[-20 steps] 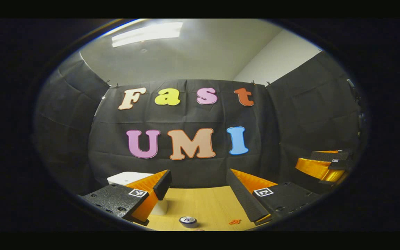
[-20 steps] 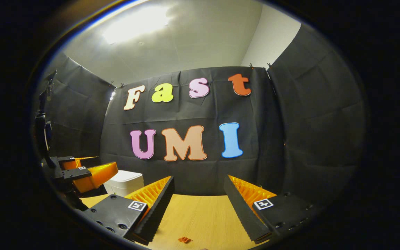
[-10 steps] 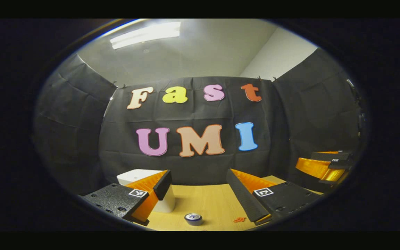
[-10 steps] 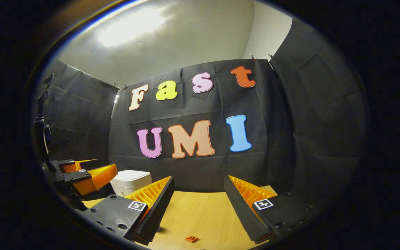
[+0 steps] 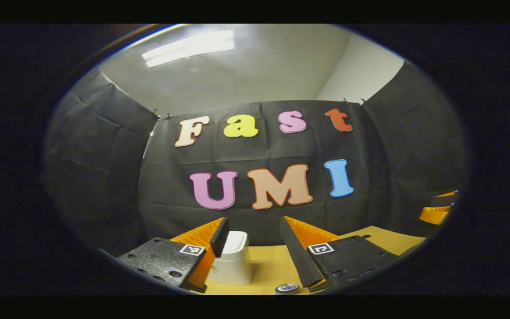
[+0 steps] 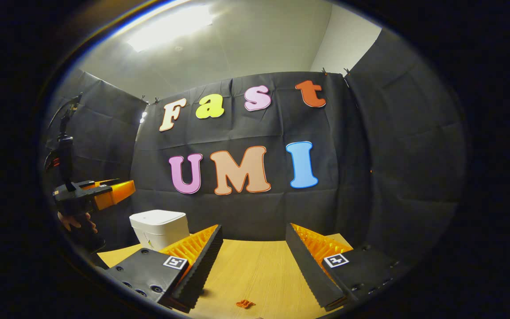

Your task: Press the lid of the desktop garbage bin to open it, pick up the crumpled paper on the desktop and throw it into the bin, then pick up the pop can on the desktop and drop it into the bin, and finally close the garbage bin lid.

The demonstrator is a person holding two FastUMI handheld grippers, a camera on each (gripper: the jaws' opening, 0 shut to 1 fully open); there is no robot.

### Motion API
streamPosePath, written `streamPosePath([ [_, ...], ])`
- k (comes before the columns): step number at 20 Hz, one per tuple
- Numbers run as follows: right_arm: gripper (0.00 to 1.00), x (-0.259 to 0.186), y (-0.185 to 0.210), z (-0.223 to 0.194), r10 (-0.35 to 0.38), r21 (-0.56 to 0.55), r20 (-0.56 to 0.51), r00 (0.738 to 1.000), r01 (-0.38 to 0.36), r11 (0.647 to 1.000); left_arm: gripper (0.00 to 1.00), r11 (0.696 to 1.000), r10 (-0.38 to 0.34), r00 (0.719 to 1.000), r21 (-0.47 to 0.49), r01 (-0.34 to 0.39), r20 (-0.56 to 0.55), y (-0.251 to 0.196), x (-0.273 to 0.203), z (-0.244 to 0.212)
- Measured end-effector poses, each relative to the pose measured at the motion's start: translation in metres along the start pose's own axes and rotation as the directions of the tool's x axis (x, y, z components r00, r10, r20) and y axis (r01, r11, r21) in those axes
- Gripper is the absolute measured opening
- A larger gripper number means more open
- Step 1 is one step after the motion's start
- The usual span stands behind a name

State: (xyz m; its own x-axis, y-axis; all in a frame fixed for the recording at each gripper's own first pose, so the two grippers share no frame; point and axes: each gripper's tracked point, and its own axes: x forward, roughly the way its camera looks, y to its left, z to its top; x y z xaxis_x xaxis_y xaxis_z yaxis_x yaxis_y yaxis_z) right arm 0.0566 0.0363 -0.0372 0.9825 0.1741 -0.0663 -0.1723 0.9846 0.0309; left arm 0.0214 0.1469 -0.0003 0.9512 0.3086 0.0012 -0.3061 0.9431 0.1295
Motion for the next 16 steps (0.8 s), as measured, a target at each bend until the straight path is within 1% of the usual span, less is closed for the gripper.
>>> streamPosePath([
  [1,0.95,0.003,0.003,-0.002,-0.023,-0.004,-0.006,1.0,0.023,1.0,0.69,1.0,0.004,1.0,-0.015,-0.005,-0.012,0.013,0.011,-0.006],
  [2,0.95,0.006,0.006,-0.003,-0.043,-0.006,-0.013,0.999,0.043,0.999,0.69,1.0,0.009,1.0,-0.027,-0.009,-0.019,0.027,0.02,-0.013],
  [3,0.95,0.007,0.011,-0.004,-0.061,-0.005,-0.016,0.998,0.061,0.998,0.58,0.999,0.012,1.0,-0.036,-0.013,-0.024,0.039,0.029,-0.019],
  [4,0.96,0.01,0.017,-0.004,-0.075,-0.005,-0.015,0.997,0.075,0.997,0.58,0.999,0.007,0.999,-0.042,-0.008,-0.035,0.049,0.039,-0.028],
  [6,0.95,0.016,0.029,-0.005,-0.104,-0.021,-0.024,0.994,0.103,0.994,0.45,0.998,-0.022,0.997,-0.052,0.018,-0.08,0.063,0.058,-0.052],
  [7,0.95,0.019,0.034,-0.008,-0.117,-0.032,-0.033,0.993,0.116,0.993,0.32,0.998,-0.032,0.994,-0.062,0.026,-0.103,0.07,0.064,-0.064],
  [8,0.95,0.021,0.04,-0.01,-0.127,-0.04,-0.041,0.991,0.126,0.991,0.24,0.997,-0.03,0.992,-0.071,0.021,-0.124,0.082,0.073,-0.077],
  [9,0.95,0.024,0.047,-0.011,-0.135,-0.046,-0.046,0.99,0.133,0.99,0.08,0.996,-0.031,0.989,-0.087,0.019,-0.145,0.09,0.08,-0.09],
  [10,0.96,0.025,0.054,-0.011,-0.142,-0.052,-0.049,0.989,0.14,0.989,0.05,0.994,-0.033,0.986,-0.106,0.015,-0.166,0.096,0.086,-0.103],
  [11,0.96,0.025,0.061,-0.012,-0.151,-0.06,-0.05,0.987,0.148,0.987,0.0,0.991,-0.043,0.98,-0.131,0.017,-0.196,0.1,0.091,-0.119],
  [13,0.96,0.025,0.071,-0.013,-0.165,-0.083,-0.048,0.985,0.161,0.983,0.0,0.982,-0.082,0.962,-0.188,0.033,-0.261,0.099,0.093,-0.148],
  [15,0.96,0.024,0.081,-0.016,-0.175,-0.108,-0.052,0.983,0.169,0.98,0.0,0.979,-0.098,0.939,-0.204,0.031,-0.329,0.102,0.093,-0.18],
  [16,0.96,0.024,0.085,-0.017,-0.177,-0.119,-0.054,0.983,0.17,0.978,0.0,0.98,-0.103,0.919,-0.2,0.027,-0.382,0.102,0.087,-0.193],
])
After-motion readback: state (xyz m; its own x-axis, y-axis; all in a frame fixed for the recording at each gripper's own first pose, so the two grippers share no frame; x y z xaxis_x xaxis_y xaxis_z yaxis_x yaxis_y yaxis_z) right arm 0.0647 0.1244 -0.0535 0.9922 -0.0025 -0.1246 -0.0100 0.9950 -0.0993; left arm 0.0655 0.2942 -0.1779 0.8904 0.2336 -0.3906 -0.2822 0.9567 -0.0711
